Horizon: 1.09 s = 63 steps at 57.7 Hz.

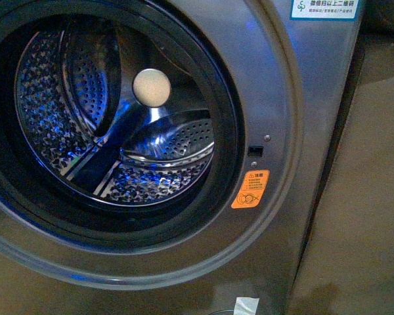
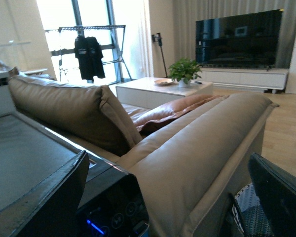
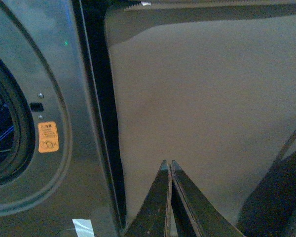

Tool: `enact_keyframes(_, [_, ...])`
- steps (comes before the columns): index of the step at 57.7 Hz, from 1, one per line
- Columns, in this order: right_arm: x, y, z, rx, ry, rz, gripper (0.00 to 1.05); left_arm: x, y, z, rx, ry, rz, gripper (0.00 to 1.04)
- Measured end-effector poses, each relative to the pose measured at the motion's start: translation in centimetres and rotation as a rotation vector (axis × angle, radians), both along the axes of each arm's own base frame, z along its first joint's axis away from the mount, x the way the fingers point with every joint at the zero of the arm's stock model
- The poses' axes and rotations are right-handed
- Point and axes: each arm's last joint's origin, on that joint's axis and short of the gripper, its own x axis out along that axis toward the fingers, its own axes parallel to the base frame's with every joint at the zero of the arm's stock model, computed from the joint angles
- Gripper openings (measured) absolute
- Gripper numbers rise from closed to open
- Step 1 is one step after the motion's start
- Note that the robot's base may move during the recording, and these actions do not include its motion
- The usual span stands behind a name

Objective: Collect clothes from washing machine

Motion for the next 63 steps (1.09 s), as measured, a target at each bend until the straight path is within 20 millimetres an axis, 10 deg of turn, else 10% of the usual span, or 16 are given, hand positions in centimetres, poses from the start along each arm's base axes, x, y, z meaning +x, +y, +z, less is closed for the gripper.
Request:
enact_keyframes(14, [-0.6,0.0,0.0,0.0,-0.005,0.0,0.02,2.8,2.4,-1.3,0.033,0.373,0.368,0.98])
enact_keyframes(27, [-1.0,0.0,-0.1,0.0,-0.003,0.0,0.02,-0.4,6.4,-1.6,-0.021,0.464,0.56,0.98])
enact_keyframes(43, [-2.1,0.0,-0.6,0.0,0.032,0.0,0.02,-1.6,6.4,-3.3,-0.043,0.517,0.57,0.97])
enact_keyframes(54, [-2.4,0.0,-0.4,0.0,0.005,0.0,0.02,-4.8,10.1,-8.6,-0.123,0.232,0.769,0.62])
enact_keyframes(63, [-2.4,0.0,-0.4,0.0,0.004,0.0,0.02,-7.9,13.5,-16.9,-0.114,0.198,0.807,0.31])
